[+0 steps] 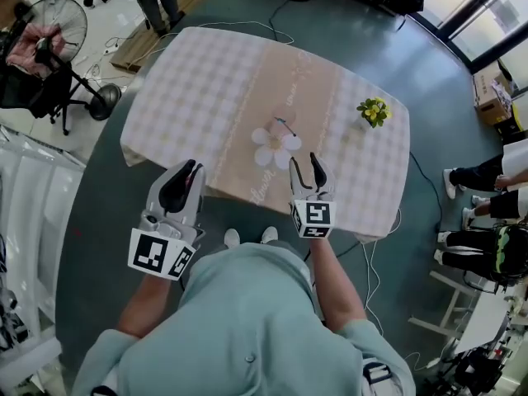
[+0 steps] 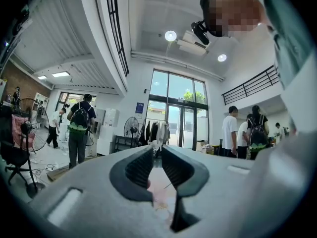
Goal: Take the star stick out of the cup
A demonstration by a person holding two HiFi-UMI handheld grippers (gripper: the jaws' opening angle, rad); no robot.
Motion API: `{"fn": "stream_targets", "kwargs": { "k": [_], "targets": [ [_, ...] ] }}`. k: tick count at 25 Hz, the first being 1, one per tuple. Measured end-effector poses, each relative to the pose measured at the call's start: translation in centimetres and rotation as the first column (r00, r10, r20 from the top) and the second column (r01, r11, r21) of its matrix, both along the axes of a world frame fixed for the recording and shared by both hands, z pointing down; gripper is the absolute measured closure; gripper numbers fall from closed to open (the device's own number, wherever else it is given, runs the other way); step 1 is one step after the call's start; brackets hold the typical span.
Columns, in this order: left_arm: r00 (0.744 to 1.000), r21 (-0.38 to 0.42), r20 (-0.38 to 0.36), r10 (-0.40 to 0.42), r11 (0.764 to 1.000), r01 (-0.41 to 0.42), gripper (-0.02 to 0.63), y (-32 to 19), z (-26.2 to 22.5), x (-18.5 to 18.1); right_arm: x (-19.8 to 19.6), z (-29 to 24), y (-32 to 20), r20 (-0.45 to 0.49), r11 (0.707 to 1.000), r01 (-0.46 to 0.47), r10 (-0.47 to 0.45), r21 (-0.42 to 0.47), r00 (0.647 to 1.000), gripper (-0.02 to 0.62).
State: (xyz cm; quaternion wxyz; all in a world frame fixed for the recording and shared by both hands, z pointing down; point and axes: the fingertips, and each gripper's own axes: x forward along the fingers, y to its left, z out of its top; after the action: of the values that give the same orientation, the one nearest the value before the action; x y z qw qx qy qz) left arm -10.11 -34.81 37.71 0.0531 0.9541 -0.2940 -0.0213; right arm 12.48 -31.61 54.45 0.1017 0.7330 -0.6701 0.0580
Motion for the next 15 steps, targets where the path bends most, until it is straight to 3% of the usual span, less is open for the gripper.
{"fn": "stream_targets", "kwargs": {
  "k": [7,15],
  "targets": [
    [0.999,-0.018,0.005,-0.052,0.998,0.052,0.555,1.0,0.3,-0.5,1.2,3.5,-2.2,0.045,0.999,0.014,-0.012,-0.048,0.999,0.428],
    [0.992,-0.040,0.020,-0.126,0.991,0.127,0.555,1.5,0.5,-2.6,1.3,5.6,-5.5,0.019,0.996,0.044,-0.043,-0.078,0.999,0.442]
  ]
}}
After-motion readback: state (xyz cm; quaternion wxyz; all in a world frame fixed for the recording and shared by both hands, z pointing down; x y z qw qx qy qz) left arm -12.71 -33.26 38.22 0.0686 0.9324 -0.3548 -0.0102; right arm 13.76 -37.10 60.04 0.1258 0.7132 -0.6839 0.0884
